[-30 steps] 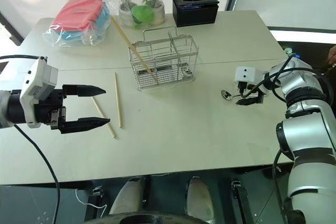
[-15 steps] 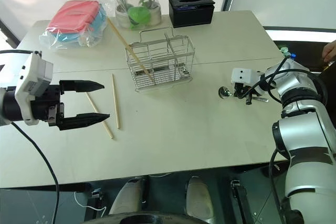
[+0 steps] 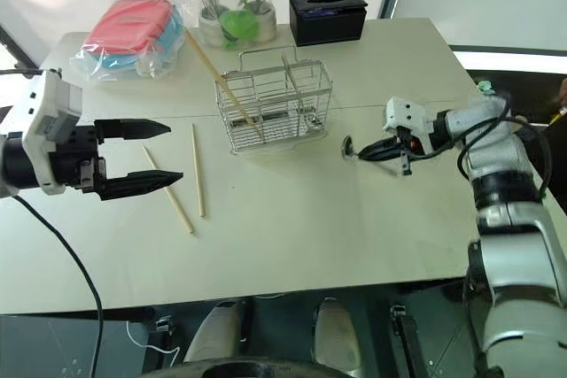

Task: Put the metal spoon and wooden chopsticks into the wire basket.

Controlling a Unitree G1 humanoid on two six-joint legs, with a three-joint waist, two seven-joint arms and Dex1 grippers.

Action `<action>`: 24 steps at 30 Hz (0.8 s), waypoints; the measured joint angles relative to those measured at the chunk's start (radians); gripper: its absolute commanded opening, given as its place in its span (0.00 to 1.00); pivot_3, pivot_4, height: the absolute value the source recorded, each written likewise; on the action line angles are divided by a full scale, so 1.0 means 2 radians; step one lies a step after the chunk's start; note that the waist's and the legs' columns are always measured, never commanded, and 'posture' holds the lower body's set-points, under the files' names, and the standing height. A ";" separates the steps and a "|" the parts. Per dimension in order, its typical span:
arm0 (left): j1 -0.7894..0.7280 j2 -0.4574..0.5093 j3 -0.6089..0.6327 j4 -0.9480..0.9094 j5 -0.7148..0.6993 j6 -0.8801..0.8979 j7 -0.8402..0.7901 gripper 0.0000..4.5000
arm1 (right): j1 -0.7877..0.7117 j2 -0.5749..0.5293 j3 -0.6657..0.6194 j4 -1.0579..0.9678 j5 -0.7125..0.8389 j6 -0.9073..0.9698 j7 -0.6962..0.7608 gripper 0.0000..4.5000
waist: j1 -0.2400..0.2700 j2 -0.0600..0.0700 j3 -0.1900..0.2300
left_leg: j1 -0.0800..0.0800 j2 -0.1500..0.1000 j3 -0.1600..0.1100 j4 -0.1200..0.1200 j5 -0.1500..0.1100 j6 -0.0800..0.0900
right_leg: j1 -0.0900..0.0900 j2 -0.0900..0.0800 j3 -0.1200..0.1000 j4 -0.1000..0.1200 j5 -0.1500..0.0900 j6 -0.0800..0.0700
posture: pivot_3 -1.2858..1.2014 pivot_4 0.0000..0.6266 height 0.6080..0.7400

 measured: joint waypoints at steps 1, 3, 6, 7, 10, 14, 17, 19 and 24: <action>-0.006 -0.003 -0.003 0.003 0.000 -0.002 0.003 1.00 | 0.002 0.000 -0.014 -0.047 0.028 0.056 -0.011 0.01 | -0.001 0.000 0.000 | 0.000 0.000 0.000 0.000 0.000 0.000 | 0.000 0.000 0.000 0.000 0.000 0.000 | 0.52 0.24 0.81; -0.018 -0.005 -0.011 0.009 0.003 -0.005 0.006 1.00 | -0.006 0.007 -0.042 -0.109 0.072 0.136 -0.044 0.01 | -0.002 0.000 0.000 | 0.000 0.000 0.000 0.000 0.000 0.000 | 0.000 0.000 0.000 0.000 -0.001 -0.002 | 0.52 0.24 0.81; -0.031 -0.011 -0.018 0.022 0.014 -0.010 0.010 1.00 | -0.052 0.041 -0.085 -0.161 0.141 0.246 -0.118 0.01 | -0.004 -0.001 0.000 | 0.000 0.000 0.000 0.000 0.000 0.000 | 0.000 0.000 0.000 0.000 -0.001 -0.002 | 0.52 0.24 0.81; -0.033 -0.012 -0.020 0.025 0.016 -0.011 0.011 1.00 | -0.061 0.049 -0.095 -0.162 0.153 0.263 -0.136 0.01 | -0.003 -0.001 0.000 | 0.000 0.000 0.000 0.000 0.000 0.000 | 0.000 0.000 0.000 0.000 -0.001 -0.002 | 0.52 0.24 0.81; -0.039 -0.015 -0.028 0.030 0.021 -0.015 0.012 1.00 | -0.097 0.080 -0.123 -0.141 0.180 0.302 -0.205 0.01 | 0.000 -0.001 0.000 | 0.000 0.000 0.000 0.000 0.000 0.000 | 0.000 0.000 0.000 -0.001 -0.001 -0.002 | 0.52 0.24 0.81; -0.039 -0.021 -0.034 0.035 0.023 -0.017 0.012 1.00 | -0.142 0.113 -0.147 -0.092 0.185 0.297 -0.279 0.01 | 0.005 -0.001 0.000 | -0.001 0.000 0.000 0.000 0.000 0.000 | -0.001 0.000 0.000 0.000 -0.001 -0.002 | 0.52 0.24 0.81; -0.039 -0.023 -0.034 0.036 0.026 -0.019 0.013 1.00 | -0.181 0.140 -0.154 -0.050 0.183 0.276 -0.328 0.01 | 0.005 -0.001 0.000 | -0.001 0.000 0.000 0.000 0.000 0.000 | -0.002 0.000 0.000 0.000 -0.001 -0.002 | 0.52 0.24 0.81; -0.039 -0.023 -0.034 0.036 0.029 -0.019 0.013 1.00 | -0.194 0.150 -0.154 -0.029 0.179 0.253 -0.348 0.01 | 0.005 -0.001 0.000 | -0.001 0.000 0.000 -0.001 0.000 0.000 | -0.002 0.000 0.000 0.000 -0.001 -0.002 | 0.52 0.24 0.81; -0.039 -0.024 -0.034 0.038 0.034 -0.019 0.013 1.00 | -0.202 0.179 -0.137 0.044 0.139 0.176 -0.388 0.01 | 0.005 -0.001 0.000 | -0.001 0.000 0.001 -0.001 0.000 0.000 | -0.002 0.000 0.000 0.000 -0.001 -0.001 | 0.52 0.24 0.81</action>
